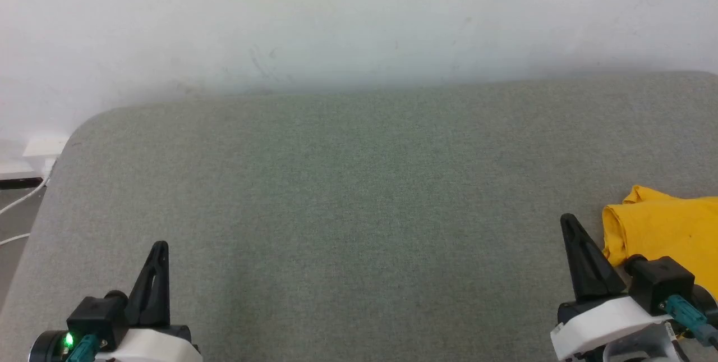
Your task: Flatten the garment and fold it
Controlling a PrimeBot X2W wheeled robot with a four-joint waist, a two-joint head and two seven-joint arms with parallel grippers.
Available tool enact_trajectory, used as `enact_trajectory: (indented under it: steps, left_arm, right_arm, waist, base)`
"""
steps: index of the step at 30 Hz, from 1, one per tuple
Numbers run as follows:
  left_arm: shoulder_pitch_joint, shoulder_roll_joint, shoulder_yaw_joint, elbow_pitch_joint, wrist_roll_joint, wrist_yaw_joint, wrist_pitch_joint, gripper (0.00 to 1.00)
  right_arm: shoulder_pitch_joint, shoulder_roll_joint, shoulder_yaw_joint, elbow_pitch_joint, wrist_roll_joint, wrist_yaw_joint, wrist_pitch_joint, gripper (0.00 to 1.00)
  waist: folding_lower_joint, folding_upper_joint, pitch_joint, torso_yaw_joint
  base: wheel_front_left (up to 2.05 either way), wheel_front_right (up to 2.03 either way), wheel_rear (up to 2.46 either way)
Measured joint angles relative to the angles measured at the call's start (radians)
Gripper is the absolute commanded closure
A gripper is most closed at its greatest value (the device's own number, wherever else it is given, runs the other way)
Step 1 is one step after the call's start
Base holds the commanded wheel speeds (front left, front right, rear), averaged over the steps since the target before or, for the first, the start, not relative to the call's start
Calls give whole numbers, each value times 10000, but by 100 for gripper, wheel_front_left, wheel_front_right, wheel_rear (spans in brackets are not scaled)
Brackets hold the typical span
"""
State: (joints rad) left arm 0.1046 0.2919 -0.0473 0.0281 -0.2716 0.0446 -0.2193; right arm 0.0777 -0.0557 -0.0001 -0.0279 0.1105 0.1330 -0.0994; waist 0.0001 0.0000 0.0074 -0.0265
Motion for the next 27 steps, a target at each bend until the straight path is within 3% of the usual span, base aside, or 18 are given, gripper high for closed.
enact_trajectory:
  steps: [27]
  left_arm:
    - [-60, -502, 67, -19, 522, -46, 453, 100]
  right_arm:
    - [-50, 2, 2, 42, -159, 0, 198, 100]
  waist:
    - [0, 0, -16, 58]
  base:
    - [0, 0, 0]
